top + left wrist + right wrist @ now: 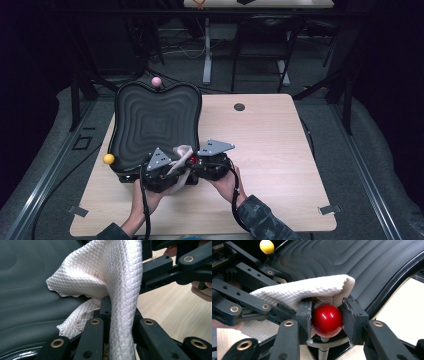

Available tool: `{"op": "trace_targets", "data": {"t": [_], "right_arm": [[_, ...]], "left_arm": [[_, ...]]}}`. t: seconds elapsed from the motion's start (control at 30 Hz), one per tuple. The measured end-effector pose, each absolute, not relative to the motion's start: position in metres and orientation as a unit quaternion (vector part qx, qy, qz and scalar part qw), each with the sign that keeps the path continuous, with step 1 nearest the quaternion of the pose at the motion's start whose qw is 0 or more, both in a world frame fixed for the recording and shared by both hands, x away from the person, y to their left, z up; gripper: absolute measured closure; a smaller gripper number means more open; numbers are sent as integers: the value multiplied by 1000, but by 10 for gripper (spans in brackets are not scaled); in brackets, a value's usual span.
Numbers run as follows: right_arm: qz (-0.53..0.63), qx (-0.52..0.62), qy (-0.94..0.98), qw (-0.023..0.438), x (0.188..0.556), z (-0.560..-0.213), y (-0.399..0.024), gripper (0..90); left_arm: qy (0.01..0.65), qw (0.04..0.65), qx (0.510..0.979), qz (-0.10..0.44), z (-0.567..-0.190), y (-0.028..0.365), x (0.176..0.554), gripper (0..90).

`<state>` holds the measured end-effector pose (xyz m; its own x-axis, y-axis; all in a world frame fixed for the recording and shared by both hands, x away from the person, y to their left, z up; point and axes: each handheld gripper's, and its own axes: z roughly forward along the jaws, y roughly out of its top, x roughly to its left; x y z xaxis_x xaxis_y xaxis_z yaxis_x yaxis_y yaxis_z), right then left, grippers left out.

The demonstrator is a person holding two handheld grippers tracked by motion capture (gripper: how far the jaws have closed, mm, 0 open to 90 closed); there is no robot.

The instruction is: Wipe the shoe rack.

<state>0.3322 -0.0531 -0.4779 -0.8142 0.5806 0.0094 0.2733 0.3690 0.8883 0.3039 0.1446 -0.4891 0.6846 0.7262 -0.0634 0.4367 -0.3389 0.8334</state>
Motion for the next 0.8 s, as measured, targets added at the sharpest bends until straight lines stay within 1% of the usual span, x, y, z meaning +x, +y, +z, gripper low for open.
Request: {"op": "trace_targets", "data": {"t": [0.23, 0.47, 0.8], "right_arm": [[490, 260, 816, 164, 331, -477, -52, 609], [489, 259, 816, 167, 330, -478, -51, 608], [487, 258, 817, 168, 331, -478, -51, 607]], "left_arm": [[355, 439, 807, 172, -488, 145, 302, 822], [357, 437, 804, 186, -486, 153, 298, 828], [386, 422, 791, 217, -483, 177, 299, 833]]}}
